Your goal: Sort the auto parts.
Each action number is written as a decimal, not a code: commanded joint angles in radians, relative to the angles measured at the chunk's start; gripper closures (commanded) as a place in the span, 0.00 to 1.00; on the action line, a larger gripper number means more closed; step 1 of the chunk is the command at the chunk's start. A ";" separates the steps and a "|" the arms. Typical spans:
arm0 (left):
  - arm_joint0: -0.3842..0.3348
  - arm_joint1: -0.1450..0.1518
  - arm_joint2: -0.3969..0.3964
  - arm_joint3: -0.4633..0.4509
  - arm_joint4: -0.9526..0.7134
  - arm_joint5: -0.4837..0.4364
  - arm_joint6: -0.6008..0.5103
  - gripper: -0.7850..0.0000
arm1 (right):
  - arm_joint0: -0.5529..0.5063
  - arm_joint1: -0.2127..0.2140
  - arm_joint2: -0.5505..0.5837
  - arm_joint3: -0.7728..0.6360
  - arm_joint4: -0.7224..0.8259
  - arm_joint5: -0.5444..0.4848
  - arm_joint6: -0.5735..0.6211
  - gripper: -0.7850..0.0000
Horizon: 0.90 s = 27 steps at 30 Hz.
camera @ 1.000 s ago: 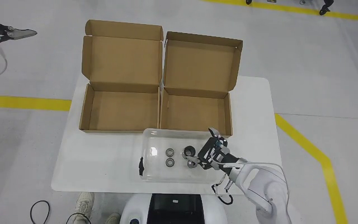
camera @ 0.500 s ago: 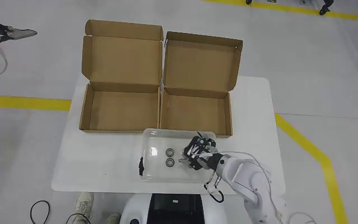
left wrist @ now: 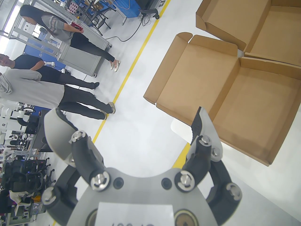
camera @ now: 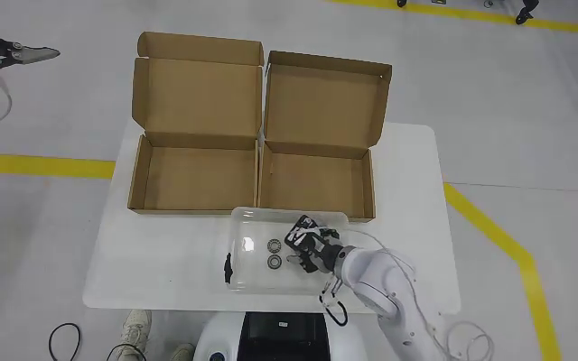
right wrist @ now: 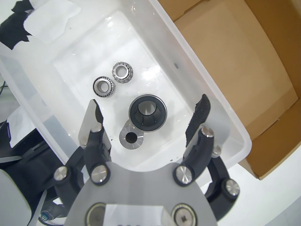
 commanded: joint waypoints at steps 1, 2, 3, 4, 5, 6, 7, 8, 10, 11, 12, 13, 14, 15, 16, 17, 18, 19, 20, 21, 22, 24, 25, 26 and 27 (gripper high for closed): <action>0.000 0.000 0.000 0.000 0.000 0.000 0.000 0.00 | 0.008 -0.001 -0.005 0.011 0.015 0.012 0.016 0.13; 0.000 0.000 0.000 0.000 0.000 0.000 0.000 0.00 | 0.014 -0.001 -0.007 0.018 0.023 0.020 0.025 0.15; 0.000 0.000 0.000 0.000 0.000 0.000 0.000 0.00 | 0.020 -0.001 -0.010 0.025 0.030 0.027 0.032 0.18; 0.000 0.000 0.000 0.000 0.000 0.000 0.000 0.00 | 0.026 -0.002 -0.012 0.033 0.039 0.034 0.037 0.18; 0.000 0.000 0.000 0.000 0.000 0.000 0.000 0.00 | 0.033 -0.002 -0.013 0.043 0.045 0.041 0.042 0.18; 0.000 0.000 0.000 0.000 0.000 0.000 0.000 0.00 | 0.040 -0.003 -0.014 0.054 0.050 0.050 0.047 0.18; 0.000 0.000 0.000 0.000 0.000 0.000 0.000 0.00 | 0.048 -0.004 -0.018 0.065 0.056 0.055 0.051 0.21; 0.000 0.000 0.000 0.000 0.000 0.000 0.000 0.00 | 0.056 -0.004 -0.022 0.077 0.062 0.058 0.057 0.21; 0.000 0.000 0.000 0.000 0.000 0.000 0.000 0.00 | 0.073 -0.006 -0.029 0.098 0.072 0.071 0.071 0.24; 0.000 0.000 0.000 0.000 0.000 0.000 0.000 0.00 | 0.081 -0.007 -0.034 0.108 0.077 0.075 0.079 0.28; 0.000 0.000 0.000 0.000 0.000 0.000 0.000 0.00 | 0.089 -0.007 -0.038 0.118 0.079 0.081 0.090 0.34; 0.000 0.000 0.000 0.000 0.000 0.000 0.000 0.00 | 0.096 -0.008 -0.043 0.125 0.080 0.087 0.098 0.36; 0.000 0.000 0.000 0.000 0.000 0.000 0.000 0.00 | 0.103 -0.009 -0.049 0.132 0.082 0.091 0.104 0.36; 0.000 0.000 0.000 0.000 0.000 0.000 0.000 0.00 | 0.109 -0.009 -0.054 0.139 0.084 0.094 0.110 0.40; 0.000 0.000 0.000 0.000 0.000 0.000 0.000 0.00 | 0.115 -0.010 -0.059 0.145 0.085 0.098 0.117 0.44; 0.000 0.000 0.000 0.000 0.000 0.000 0.000 0.00 | 0.120 -0.010 -0.064 0.150 0.087 0.102 0.123 0.44; 0.000 0.000 0.000 0.000 0.000 0.000 0.000 0.00 | 0.124 -0.011 -0.067 0.155 0.088 0.105 0.129 0.45; 0.000 0.000 0.000 0.000 0.000 0.000 0.000 0.00 | 0.128 -0.011 -0.070 0.159 0.091 0.109 0.133 0.46; 0.000 0.000 0.000 0.000 0.000 0.000 0.000 0.00 | 0.131 -0.011 -0.072 0.162 0.094 0.113 0.137 0.49; 0.000 0.000 0.000 0.000 0.000 0.000 0.000 0.00 | 0.133 -0.011 -0.074 0.164 0.096 0.116 0.140 0.50; 0.000 0.000 0.000 0.000 0.000 0.000 0.000 0.00 | 0.135 -0.011 -0.075 0.166 0.099 0.117 0.142 0.53; 0.000 0.000 0.000 0.000 0.000 0.000 0.000 0.00 | 0.136 -0.010 -0.077 0.167 0.102 0.118 0.146 0.79; 0.000 0.000 0.000 0.000 0.000 0.000 0.000 0.00 | 0.136 -0.009 -0.078 0.166 0.104 0.118 0.146 1.00; 0.000 0.000 0.000 0.000 0.000 0.000 0.000 0.00 | 0.136 -0.008 -0.078 0.166 0.104 0.118 0.147 1.00; 0.000 0.000 0.000 0.000 0.000 0.000 0.000 0.00 | 0.134 -0.008 -0.077 0.164 0.105 0.120 0.148 1.00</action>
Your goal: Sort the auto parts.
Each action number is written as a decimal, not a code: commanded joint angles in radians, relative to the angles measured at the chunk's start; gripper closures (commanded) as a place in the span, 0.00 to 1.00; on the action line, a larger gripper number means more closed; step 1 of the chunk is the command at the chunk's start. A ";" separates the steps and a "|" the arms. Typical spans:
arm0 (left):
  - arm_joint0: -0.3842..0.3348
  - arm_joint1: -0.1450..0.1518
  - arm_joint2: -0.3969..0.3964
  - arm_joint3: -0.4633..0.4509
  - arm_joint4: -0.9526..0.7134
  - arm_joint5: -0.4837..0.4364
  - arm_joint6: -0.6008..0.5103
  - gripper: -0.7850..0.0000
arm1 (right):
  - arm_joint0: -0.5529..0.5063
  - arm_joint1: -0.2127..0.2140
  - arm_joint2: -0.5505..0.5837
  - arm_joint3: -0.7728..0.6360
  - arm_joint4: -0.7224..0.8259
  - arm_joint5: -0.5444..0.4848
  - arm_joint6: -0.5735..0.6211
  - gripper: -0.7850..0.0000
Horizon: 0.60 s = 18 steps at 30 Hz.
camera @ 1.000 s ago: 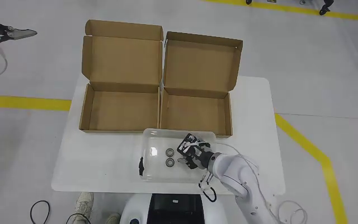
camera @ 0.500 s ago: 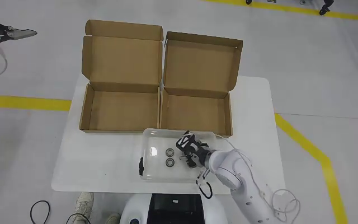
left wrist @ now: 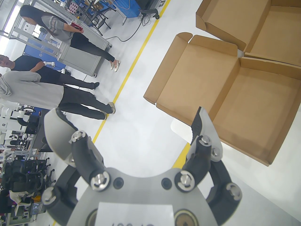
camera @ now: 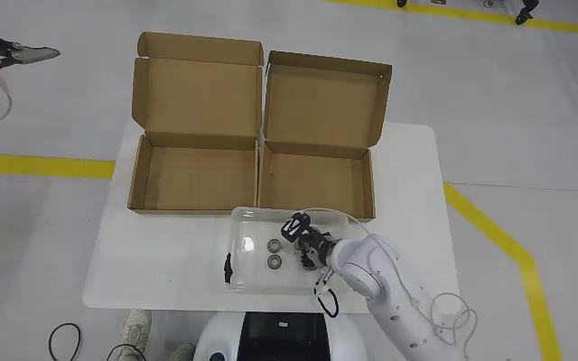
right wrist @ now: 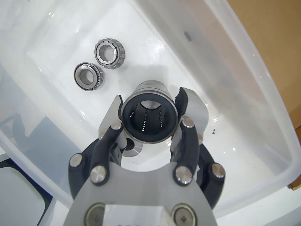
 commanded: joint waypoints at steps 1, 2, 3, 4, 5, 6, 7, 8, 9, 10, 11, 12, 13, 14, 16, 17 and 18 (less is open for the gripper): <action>0.000 0.000 0.000 0.000 0.000 0.000 0.000 0.00 | -0.003 0.002 0.001 -0.007 -0.001 0.002 -0.001 1.00; 0.000 0.000 0.000 0.000 0.000 0.000 0.000 0.00 | -0.007 0.003 0.003 -0.014 -0.001 0.003 -0.004 1.00; 0.000 0.000 0.000 0.000 0.000 0.000 0.000 0.00 | -0.011 0.005 0.005 -0.022 -0.001 0.002 -0.010 1.00; 0.000 0.000 0.000 0.000 0.000 0.000 0.000 0.00 | -0.017 0.006 0.009 -0.032 0.000 -0.001 -0.017 1.00; 0.000 0.000 0.000 0.000 0.000 0.000 0.000 0.00 | -0.024 0.009 0.014 -0.045 0.003 -0.006 -0.027 1.00; 0.000 0.000 0.000 0.000 0.000 0.000 0.000 0.00 | -0.032 0.011 0.021 -0.057 0.008 -0.014 -0.038 1.00; 0.000 0.000 0.000 0.000 0.000 0.000 0.000 0.00 | -0.041 0.014 0.028 -0.070 0.015 -0.024 -0.051 1.00; 0.000 0.000 0.000 0.000 0.000 0.000 0.000 0.00 | -0.050 0.017 0.038 -0.083 0.027 -0.037 -0.068 1.00; 0.000 0.000 0.000 0.000 0.000 0.000 0.000 0.00 | -0.060 0.019 0.050 -0.095 0.042 -0.048 -0.087 1.00; 0.000 0.000 0.000 0.000 0.000 0.000 0.000 0.00 | -0.069 0.023 0.061 -0.105 0.056 -0.064 -0.104 1.00; 0.000 0.000 0.000 0.000 0.000 0.000 0.000 0.00 | -0.078 0.026 0.072 -0.116 0.073 -0.083 -0.122 1.00; 0.000 0.000 0.000 0.000 0.000 0.000 0.000 0.00 | -0.086 0.029 0.083 -0.124 0.087 -0.101 -0.139 1.00; 0.000 0.000 0.000 0.000 0.000 0.000 0.000 0.00 | -0.093 0.032 0.094 -0.133 0.097 -0.117 -0.155 1.00; 0.000 0.000 0.000 0.000 0.000 0.000 0.000 0.00 | -0.100 0.035 0.104 -0.143 0.107 -0.134 -0.173 1.00; 0.000 0.000 0.000 0.000 0.000 0.000 0.000 0.00 | -0.112 0.041 0.122 -0.159 0.128 -0.170 -0.213 1.00; 0.000 0.000 0.000 0.000 0.000 0.000 0.000 0.00 | -0.117 0.043 0.132 -0.168 0.137 -0.184 -0.236 1.00; 0.000 0.000 0.000 0.000 0.000 0.000 0.000 0.00 | -0.123 0.046 0.142 -0.178 0.141 -0.194 -0.259 1.00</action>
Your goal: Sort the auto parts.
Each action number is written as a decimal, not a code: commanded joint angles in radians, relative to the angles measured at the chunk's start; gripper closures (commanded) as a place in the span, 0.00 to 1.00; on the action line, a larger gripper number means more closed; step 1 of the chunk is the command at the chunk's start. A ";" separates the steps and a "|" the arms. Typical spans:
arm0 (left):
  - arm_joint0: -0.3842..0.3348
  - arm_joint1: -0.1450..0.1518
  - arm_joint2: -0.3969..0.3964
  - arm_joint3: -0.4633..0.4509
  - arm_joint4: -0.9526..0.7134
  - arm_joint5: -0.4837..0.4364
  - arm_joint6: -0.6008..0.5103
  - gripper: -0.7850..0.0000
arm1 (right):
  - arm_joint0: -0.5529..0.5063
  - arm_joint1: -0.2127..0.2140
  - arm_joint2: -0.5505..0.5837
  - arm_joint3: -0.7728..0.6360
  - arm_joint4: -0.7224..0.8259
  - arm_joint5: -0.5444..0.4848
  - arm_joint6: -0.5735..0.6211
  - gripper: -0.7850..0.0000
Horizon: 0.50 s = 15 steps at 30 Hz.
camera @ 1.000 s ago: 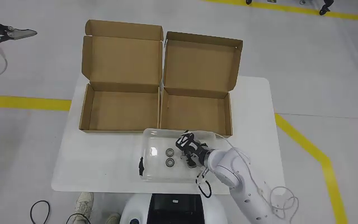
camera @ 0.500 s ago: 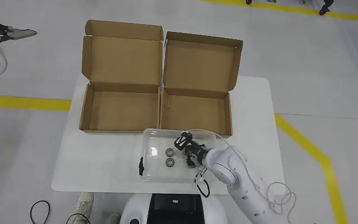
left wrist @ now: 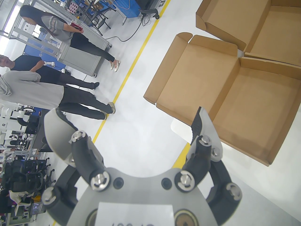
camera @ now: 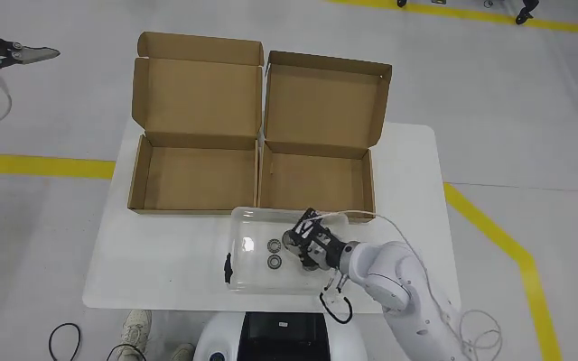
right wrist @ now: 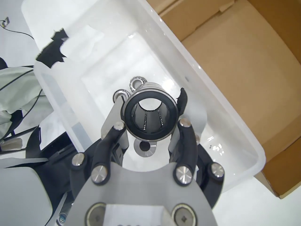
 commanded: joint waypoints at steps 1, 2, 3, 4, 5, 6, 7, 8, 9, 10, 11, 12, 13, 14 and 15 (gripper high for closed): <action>0.000 0.000 0.000 0.000 0.000 0.000 0.000 0.00 | -0.009 0.005 0.017 -0.017 0.004 -0.018 -0.041 1.00; 0.000 0.000 0.000 0.000 0.000 0.000 0.000 0.00 | -0.013 0.007 0.025 -0.027 0.000 -0.022 -0.059 1.00; 0.000 0.000 0.000 0.000 0.000 0.000 0.000 0.00 | -0.018 0.009 0.031 -0.040 -0.005 -0.023 -0.078 1.00; 0.000 0.000 0.000 0.000 0.000 0.000 0.000 0.00 | -0.021 0.010 0.036 -0.052 -0.007 -0.027 -0.096 1.00; 0.000 0.000 0.000 0.000 0.000 0.000 0.000 0.00 | -0.023 0.012 0.042 -0.065 -0.009 -0.031 -0.116 1.00; 0.000 0.000 0.000 0.000 0.000 0.000 0.000 0.00 | -0.025 0.014 0.048 -0.077 -0.009 -0.033 -0.135 1.00; 0.000 0.000 0.000 0.000 0.000 0.000 0.000 0.00 | -0.025 0.015 0.054 -0.090 -0.010 -0.036 -0.154 1.00; 0.000 0.000 0.000 0.000 0.000 0.000 0.000 0.00 | -0.026 0.016 0.058 -0.102 -0.009 -0.041 -0.172 1.00; 0.000 0.000 0.000 0.000 0.000 0.000 0.000 0.00 | -0.025 0.018 0.063 -0.114 -0.005 -0.047 -0.191 1.00; 0.000 0.000 0.000 0.000 0.000 0.000 0.000 0.00 | -0.024 0.019 0.068 -0.125 0.004 -0.052 -0.209 1.00; 0.000 0.000 0.000 0.000 0.000 0.000 0.000 0.00 | -0.021 0.020 0.073 -0.134 0.014 -0.057 -0.225 1.00; 0.000 0.000 0.000 0.000 0.000 0.000 0.000 0.00 | -0.017 0.020 0.077 -0.144 0.028 -0.060 -0.240 1.00; 0.000 0.000 0.000 0.000 0.000 0.000 0.000 0.00 | -0.012 0.021 0.080 -0.151 0.045 -0.067 -0.254 1.00; 0.000 0.000 0.000 0.000 0.000 0.000 0.000 0.00 | -0.003 0.022 0.085 -0.155 0.060 -0.076 -0.265 1.00; 0.000 0.000 0.000 0.000 0.000 0.000 0.000 0.00 | 0.006 0.022 0.091 -0.159 0.072 -0.081 -0.276 1.00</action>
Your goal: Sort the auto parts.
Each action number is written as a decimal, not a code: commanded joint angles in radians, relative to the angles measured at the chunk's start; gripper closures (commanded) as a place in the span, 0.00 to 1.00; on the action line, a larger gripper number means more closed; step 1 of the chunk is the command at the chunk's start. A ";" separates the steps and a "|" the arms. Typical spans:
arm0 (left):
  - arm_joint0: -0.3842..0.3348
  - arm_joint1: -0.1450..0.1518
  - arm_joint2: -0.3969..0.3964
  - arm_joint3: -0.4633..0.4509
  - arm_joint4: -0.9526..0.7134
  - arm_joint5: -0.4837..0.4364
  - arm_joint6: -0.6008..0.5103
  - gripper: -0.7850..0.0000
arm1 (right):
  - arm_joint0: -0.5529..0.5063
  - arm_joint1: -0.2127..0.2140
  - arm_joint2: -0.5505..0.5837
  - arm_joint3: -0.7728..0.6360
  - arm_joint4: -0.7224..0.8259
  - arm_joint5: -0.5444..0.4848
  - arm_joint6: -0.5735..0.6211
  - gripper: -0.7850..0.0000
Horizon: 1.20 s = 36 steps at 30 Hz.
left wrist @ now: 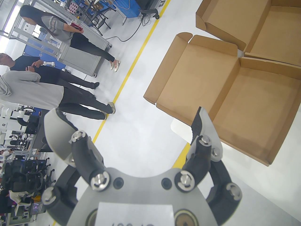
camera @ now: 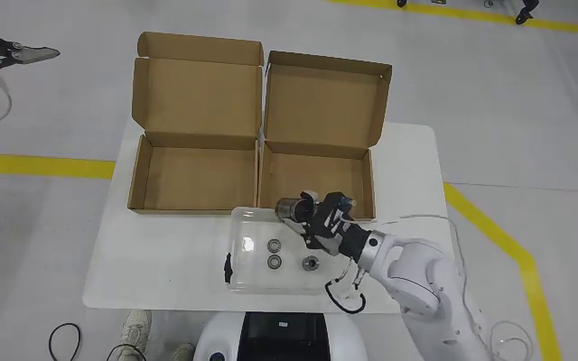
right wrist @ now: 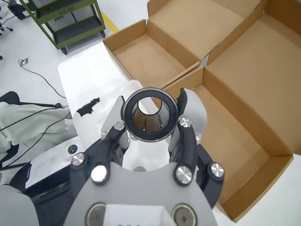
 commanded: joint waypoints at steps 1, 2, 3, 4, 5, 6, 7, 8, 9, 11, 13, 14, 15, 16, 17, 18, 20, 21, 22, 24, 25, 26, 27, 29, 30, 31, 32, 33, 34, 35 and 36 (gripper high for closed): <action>0.000 0.000 0.000 0.000 0.000 0.000 0.000 0.00 | 0.018 0.001 0.008 -0.008 0.032 -0.012 -0.023 1.00; 0.000 0.000 0.000 0.000 0.000 0.000 0.000 0.00 | 0.027 0.001 0.011 -0.010 0.052 -0.020 -0.034 1.00; 0.000 0.000 0.000 0.000 0.000 0.000 0.000 0.00 | 0.038 0.002 0.016 -0.014 0.071 -0.025 -0.045 1.00; 0.000 0.000 0.000 0.000 0.000 0.000 0.000 0.00 | 0.049 0.002 0.019 -0.018 0.088 -0.030 -0.057 1.00; 0.000 0.000 0.000 0.000 0.000 0.000 0.000 0.00 | 0.059 0.002 0.022 -0.022 0.104 -0.031 -0.067 1.00; 0.000 0.000 0.000 0.000 0.000 0.000 0.000 0.00 | 0.068 0.002 0.030 -0.030 0.099 -0.010 -0.071 1.00; 0.000 0.000 0.000 0.000 0.000 0.000 0.000 0.00 | 0.074 0.002 0.025 -0.048 0.091 -0.002 -0.075 1.00; 0.000 0.000 0.000 0.000 0.000 0.000 0.000 0.00 | 0.079 0.002 0.017 -0.061 0.094 -0.002 -0.083 1.00; 0.000 0.000 0.000 0.000 0.000 0.000 0.000 0.00 | 0.086 0.001 0.012 -0.071 0.097 0.001 -0.091 1.00; 0.000 0.000 0.000 0.000 0.000 0.000 0.000 0.00 | 0.101 0.001 0.004 -0.083 0.107 0.005 -0.109 1.00; 0.000 0.000 0.000 0.000 0.000 0.000 0.000 0.00 | 0.118 0.000 -0.001 -0.090 0.117 0.013 -0.123 1.00; 0.000 0.000 0.000 0.000 0.000 0.000 0.000 0.00 | 0.128 -0.001 -0.005 -0.093 0.122 0.013 -0.126 1.00; 0.000 0.000 0.000 0.000 0.000 0.000 0.000 0.00 | 0.137 -0.001 -0.008 -0.095 0.127 0.017 -0.129 1.00; 0.000 0.000 0.000 0.000 0.000 0.000 0.000 0.00 | 0.147 -0.001 -0.012 -0.097 0.130 0.019 -0.132 1.00; 0.000 0.000 0.000 0.000 0.000 0.000 0.000 0.00 | 0.155 -0.002 -0.015 -0.098 0.134 0.023 -0.135 1.00; 0.000 0.000 0.000 0.000 0.000 0.000 0.000 0.00 | 0.162 -0.002 -0.019 -0.099 0.137 0.026 -0.139 1.00; 0.000 0.000 0.000 0.000 0.000 0.000 0.000 0.00 | 0.174 -0.002 -0.024 -0.097 0.145 0.031 -0.144 1.00; 0.000 0.000 0.000 0.000 0.000 0.000 0.000 0.00 | 0.178 -0.002 -0.026 -0.095 0.148 0.033 -0.146 1.00; 0.000 0.000 0.000 0.000 0.000 0.000 0.000 0.00 | 0.182 -0.002 -0.027 -0.093 0.151 0.034 -0.150 1.00; 0.000 0.000 0.000 0.000 0.000 0.000 0.000 0.00 | 0.186 -0.002 -0.028 -0.085 0.155 0.037 -0.156 1.00; 0.000 0.000 0.000 0.000 0.000 0.000 0.000 0.00 | 0.188 -0.002 -0.029 -0.080 0.158 0.037 -0.160 1.00; 0.000 0.000 0.000 0.000 0.000 0.000 0.000 0.00 | 0.189 -0.001 -0.030 -0.072 0.159 0.038 -0.162 1.00; 0.000 0.000 0.000 0.000 0.000 0.000 0.000 0.00 | 0.190 -0.001 -0.031 -0.065 0.159 0.040 -0.162 1.00; 0.000 0.000 0.000 0.000 0.000 0.000 0.000 0.00 | 0.190 0.000 -0.032 -0.049 0.152 0.051 -0.161 1.00; 0.000 0.000 0.000 0.000 0.000 0.000 0.000 0.00 | 0.190 0.000 -0.032 -0.041 0.145 0.059 -0.158 1.00; 0.000 0.000 0.000 0.000 0.000 0.000 0.000 0.00 | 0.190 0.001 -0.034 -0.032 0.137 0.069 -0.153 1.00; 0.000 0.000 0.000 0.000 0.000 0.000 0.000 0.00 | 0.190 0.001 -0.037 -0.022 0.127 0.079 -0.145 1.00; 0.000 0.000 0.000 0.000 0.000 0.000 0.000 0.00 | 0.190 0.001 -0.040 -0.010 0.114 0.099 -0.136 1.00; 0.000 0.000 0.000 0.000 0.000 0.000 0.000 0.00 | 0.191 0.001 -0.044 0.000 0.094 0.122 -0.123 1.00; 0.000 0.000 0.000 0.000 0.000 0.000 0.000 0.00 | 0.193 0.000 -0.053 0.010 0.076 0.139 -0.112 1.00; 0.000 0.000 0.000 0.000 0.000 0.000 0.000 0.00 | 0.197 -0.001 -0.060 0.023 0.062 0.161 -0.106 1.00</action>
